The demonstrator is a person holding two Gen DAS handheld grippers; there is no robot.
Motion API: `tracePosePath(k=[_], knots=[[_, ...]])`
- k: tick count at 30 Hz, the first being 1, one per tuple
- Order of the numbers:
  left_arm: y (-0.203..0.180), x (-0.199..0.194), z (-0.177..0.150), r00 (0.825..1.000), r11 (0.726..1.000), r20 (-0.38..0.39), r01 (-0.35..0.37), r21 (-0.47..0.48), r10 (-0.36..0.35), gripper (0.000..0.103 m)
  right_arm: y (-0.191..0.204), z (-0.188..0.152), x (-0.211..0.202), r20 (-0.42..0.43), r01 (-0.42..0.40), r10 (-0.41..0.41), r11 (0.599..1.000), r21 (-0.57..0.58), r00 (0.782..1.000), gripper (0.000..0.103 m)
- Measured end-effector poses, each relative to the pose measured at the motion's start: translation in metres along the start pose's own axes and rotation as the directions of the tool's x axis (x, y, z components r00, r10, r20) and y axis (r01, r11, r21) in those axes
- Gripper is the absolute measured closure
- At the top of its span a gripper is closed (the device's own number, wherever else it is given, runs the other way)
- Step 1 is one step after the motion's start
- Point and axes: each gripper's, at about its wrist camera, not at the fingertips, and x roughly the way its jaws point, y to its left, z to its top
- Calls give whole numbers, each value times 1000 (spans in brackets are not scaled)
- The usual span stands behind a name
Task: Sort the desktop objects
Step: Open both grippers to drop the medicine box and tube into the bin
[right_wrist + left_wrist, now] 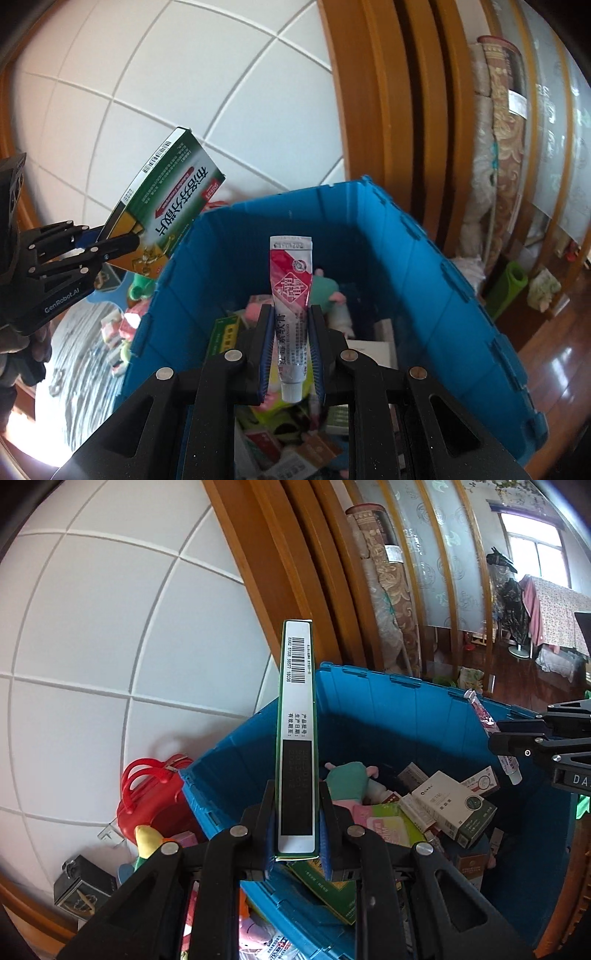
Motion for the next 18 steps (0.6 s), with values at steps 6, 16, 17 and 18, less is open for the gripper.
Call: tracePosePath(k=[6, 16, 17, 18], knots=[[-14, 0, 18, 998, 999, 35, 43, 25, -44, 83, -11, -1, 4, -14, 27, -27, 1000, 8, 1000, 85], [25, -10, -4, 997, 995, 33, -65, -74, 67, 8, 1, 0, 8, -1, 89, -89, 996, -8, 996, 3], [30, -12, -10, 997, 994, 29, -75, -77, 78, 8, 3, 1, 10, -3, 80, -80, 997, -12, 997, 3], [36, -15, -16, 996, 993, 24, -83, -85, 86, 8, 7, 1, 10, -2, 68, -68, 997, -20, 998, 3]])
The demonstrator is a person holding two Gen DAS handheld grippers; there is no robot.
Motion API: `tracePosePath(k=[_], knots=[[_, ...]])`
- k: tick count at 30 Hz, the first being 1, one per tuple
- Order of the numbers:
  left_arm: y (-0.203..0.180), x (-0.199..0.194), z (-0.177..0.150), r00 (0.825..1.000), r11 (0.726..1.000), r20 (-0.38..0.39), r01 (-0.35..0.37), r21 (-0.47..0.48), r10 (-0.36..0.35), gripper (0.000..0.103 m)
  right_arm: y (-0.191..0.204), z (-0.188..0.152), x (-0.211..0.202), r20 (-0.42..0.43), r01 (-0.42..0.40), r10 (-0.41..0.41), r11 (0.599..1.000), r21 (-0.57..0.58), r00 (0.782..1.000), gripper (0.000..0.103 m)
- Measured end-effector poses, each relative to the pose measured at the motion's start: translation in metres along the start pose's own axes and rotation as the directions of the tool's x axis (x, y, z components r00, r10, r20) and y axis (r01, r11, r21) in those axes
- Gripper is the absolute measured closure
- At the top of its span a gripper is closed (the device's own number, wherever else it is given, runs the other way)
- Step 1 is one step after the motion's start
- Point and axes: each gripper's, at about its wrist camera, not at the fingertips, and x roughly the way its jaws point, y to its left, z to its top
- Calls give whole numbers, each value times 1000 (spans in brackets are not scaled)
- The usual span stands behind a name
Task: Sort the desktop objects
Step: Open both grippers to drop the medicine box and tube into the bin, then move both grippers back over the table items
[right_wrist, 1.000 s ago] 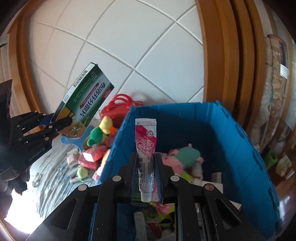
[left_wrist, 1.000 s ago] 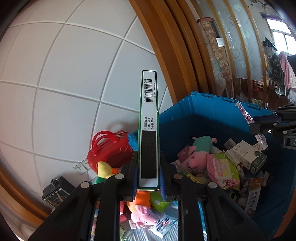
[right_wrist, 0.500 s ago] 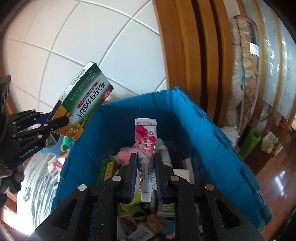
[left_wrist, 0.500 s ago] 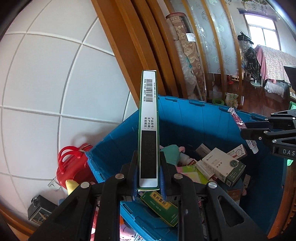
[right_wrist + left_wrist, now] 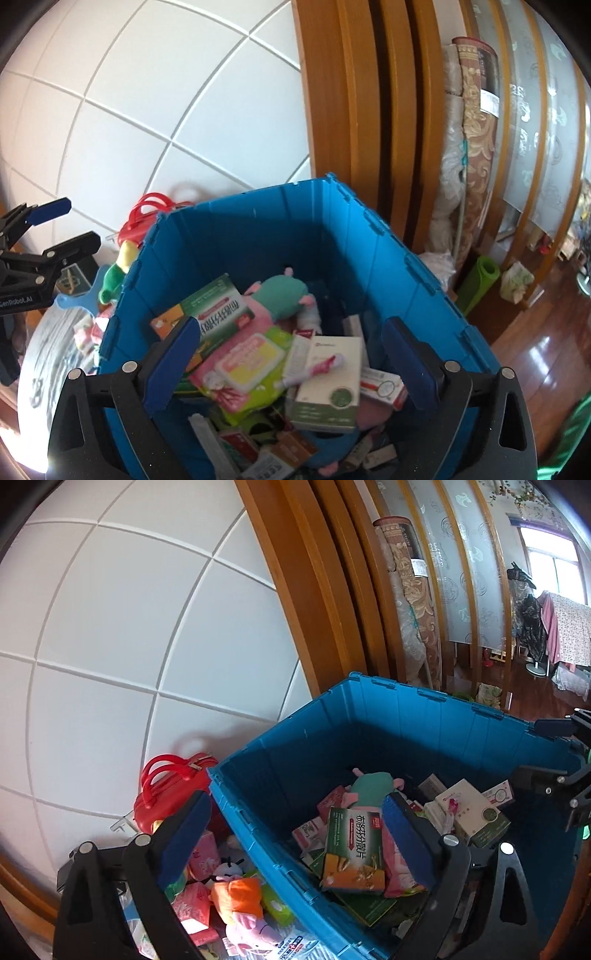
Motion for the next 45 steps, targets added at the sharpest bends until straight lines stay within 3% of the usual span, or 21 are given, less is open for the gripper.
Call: tracePosePath(k=[9, 17, 23, 35, 45], knots=[[69, -25, -69, 994, 990, -74, -93, -103, 85, 8, 73, 3, -2, 15, -103, 104, 990, -94, 994, 3], [142, -56, -152, 968, 962, -175, -209, -178, 178, 8, 159, 0, 2, -1, -199, 203, 961, -191, 979, 3], [183, -75, -207, 951, 942, -233, -254, -220, 203, 8, 225, -8, 2, -29, -262, 264, 928, -264, 964, 3], [240, -86, -288, 931, 933, -313, -270, -238, 189, 8, 324, -42, 21, -113, -344, 325, 881, -324, 939, 3], [264, -42, -342, 922, 959, -363, -212, -186, 134, 8, 374, -104, 85, -250, -360, 285, 869, -339, 925, 3]])
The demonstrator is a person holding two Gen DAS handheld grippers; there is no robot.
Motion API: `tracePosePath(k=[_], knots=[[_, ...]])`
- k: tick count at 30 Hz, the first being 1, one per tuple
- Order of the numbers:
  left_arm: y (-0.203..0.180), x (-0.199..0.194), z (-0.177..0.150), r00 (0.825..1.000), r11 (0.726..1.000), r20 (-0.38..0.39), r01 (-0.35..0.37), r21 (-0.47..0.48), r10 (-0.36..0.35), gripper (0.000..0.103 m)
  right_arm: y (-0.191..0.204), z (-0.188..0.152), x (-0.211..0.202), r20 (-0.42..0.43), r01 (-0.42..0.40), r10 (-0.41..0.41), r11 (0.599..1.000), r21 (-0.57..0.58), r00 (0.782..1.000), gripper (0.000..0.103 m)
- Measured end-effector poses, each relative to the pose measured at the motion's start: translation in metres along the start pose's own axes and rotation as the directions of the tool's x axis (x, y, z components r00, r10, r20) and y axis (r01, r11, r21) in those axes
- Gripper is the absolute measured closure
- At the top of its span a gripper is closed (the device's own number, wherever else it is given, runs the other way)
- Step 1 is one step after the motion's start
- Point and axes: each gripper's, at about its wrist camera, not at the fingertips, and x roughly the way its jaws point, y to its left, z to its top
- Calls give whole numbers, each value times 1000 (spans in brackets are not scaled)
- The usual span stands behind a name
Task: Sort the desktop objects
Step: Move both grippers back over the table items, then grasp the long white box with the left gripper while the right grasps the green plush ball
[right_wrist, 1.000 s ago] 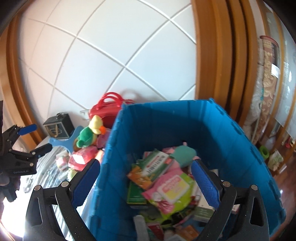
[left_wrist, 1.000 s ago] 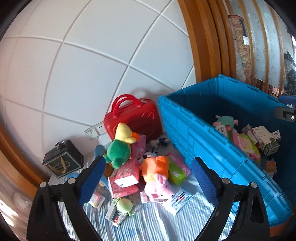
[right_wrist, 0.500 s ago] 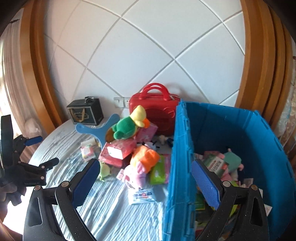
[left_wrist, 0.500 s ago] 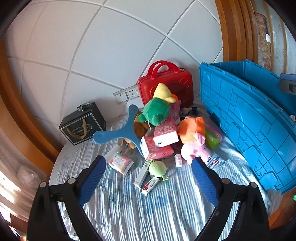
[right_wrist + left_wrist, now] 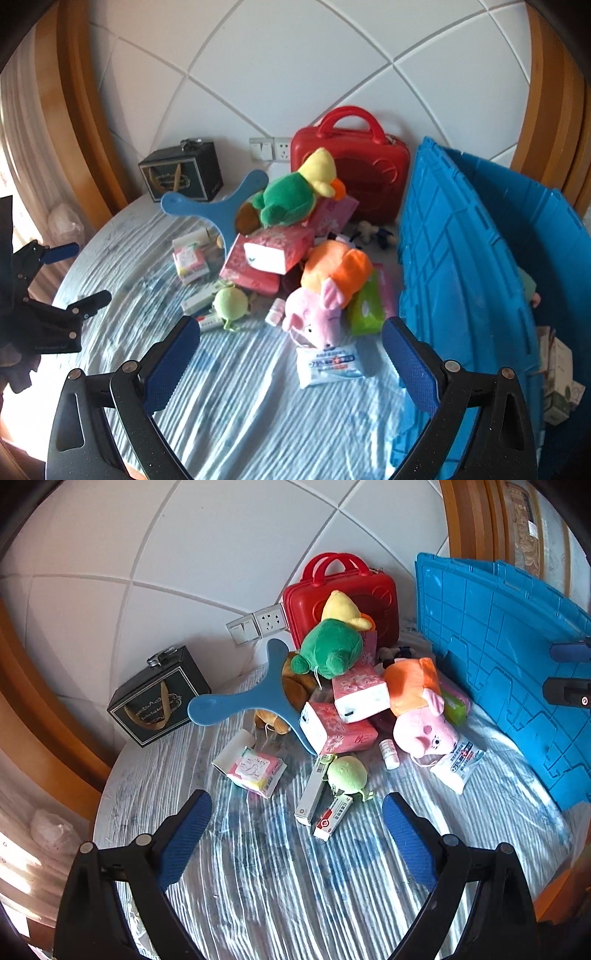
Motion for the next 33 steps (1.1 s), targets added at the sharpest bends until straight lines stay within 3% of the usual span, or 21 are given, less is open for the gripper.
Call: tracePosePath(k=[5, 11, 13, 15, 21, 25, 27, 33], knots=[[1, 59, -13, 998, 996, -29, 53, 74, -51, 10, 29, -19, 68, -80, -23, 19, 998, -52, 997, 3], [-5, 140, -27, 989, 979, -93, 127, 156, -114, 22, 54, -22, 148, -145, -59, 48, 996, -73, 988, 3], [-4, 165, -31, 984, 976, -114, 155, 155, -138, 30, 56, -22, 164, -154, -60, 48, 996, -72, 987, 3], [-2, 187, -36, 976, 973, -136, 187, 135, -169, 31, 57, -23, 179, -171, -52, 38, 996, -74, 984, 3], [1, 239, -45, 945, 957, -206, 276, 87, -254, 53, 62, -20, 211, -182, -71, 52, 992, -104, 982, 3], [0, 260, -54, 913, 939, -261, 338, 57, -313, 81, 75, -13, 242, -202, -97, 69, 987, -132, 977, 3], [5, 257, -58, 903, 929, -246, 370, 26, -353, 81, 81, -11, 255, -218, -104, 72, 985, -140, 973, 3], [32, 225, -87, 910, 928, -190, 370, -33, -369, 81, 101, -4, 280, -243, -129, 87, 978, -163, 966, 3]])
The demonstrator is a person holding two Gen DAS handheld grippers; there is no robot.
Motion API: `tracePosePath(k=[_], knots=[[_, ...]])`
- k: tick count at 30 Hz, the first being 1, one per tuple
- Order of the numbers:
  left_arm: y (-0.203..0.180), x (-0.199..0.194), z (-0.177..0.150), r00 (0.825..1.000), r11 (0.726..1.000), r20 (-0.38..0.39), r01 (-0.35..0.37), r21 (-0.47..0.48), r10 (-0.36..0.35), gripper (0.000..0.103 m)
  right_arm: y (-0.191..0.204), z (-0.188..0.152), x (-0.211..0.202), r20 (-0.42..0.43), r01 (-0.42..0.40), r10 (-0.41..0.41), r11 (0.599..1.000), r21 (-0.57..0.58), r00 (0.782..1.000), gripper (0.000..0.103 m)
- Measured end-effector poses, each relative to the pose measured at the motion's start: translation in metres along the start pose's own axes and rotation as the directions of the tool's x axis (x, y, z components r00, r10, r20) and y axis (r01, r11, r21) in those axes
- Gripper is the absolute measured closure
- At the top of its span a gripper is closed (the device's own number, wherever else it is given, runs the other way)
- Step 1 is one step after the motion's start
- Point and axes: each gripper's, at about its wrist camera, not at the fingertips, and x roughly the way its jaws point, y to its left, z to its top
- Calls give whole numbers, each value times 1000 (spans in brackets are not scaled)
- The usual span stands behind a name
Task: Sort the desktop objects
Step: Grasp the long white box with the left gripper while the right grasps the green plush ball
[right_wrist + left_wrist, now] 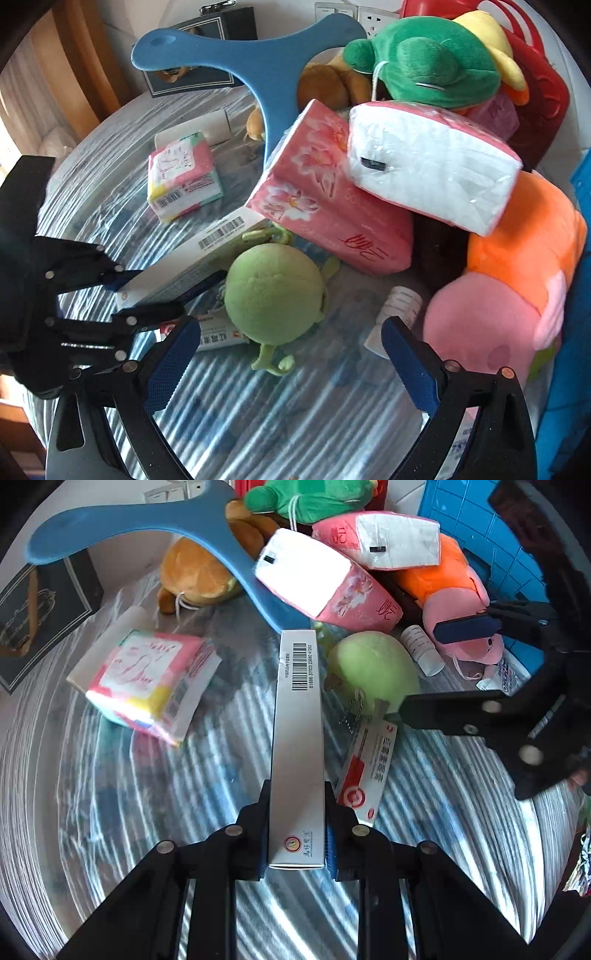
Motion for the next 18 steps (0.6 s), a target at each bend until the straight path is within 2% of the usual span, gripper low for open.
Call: tracePosePath(k=[6, 9, 10, 11, 13, 18], knots=[[13, -37, -43, 999, 996, 32, -17, -87, 20, 81, 21, 15, 29, -22, -6, 4, 998, -55, 1000, 5], [16, -47, -59, 999, 993, 33, -32, -109, 36, 81, 25, 19, 44, -46, 14, -17, 998, -58, 999, 15], [18, -51, -64, 999, 993, 33, -34, -111, 38, 81, 24, 19, 43, -43, 36, -38, 998, -58, 998, 33], [18, -53, -68, 999, 993, 33, -39, -111, 43, 81, 23, 20, 43, -45, 25, -27, 999, -46, 999, 40], [23, -56, -69, 998, 993, 32, -42, -115, 46, 81, 21, 16, 38, -58, -6, 4, 999, -41, 998, 41], [19, -61, -68, 998, 989, 34, -48, -141, 54, 81, 23, -2, 9, -46, -11, 8, 998, -64, 999, 41]])
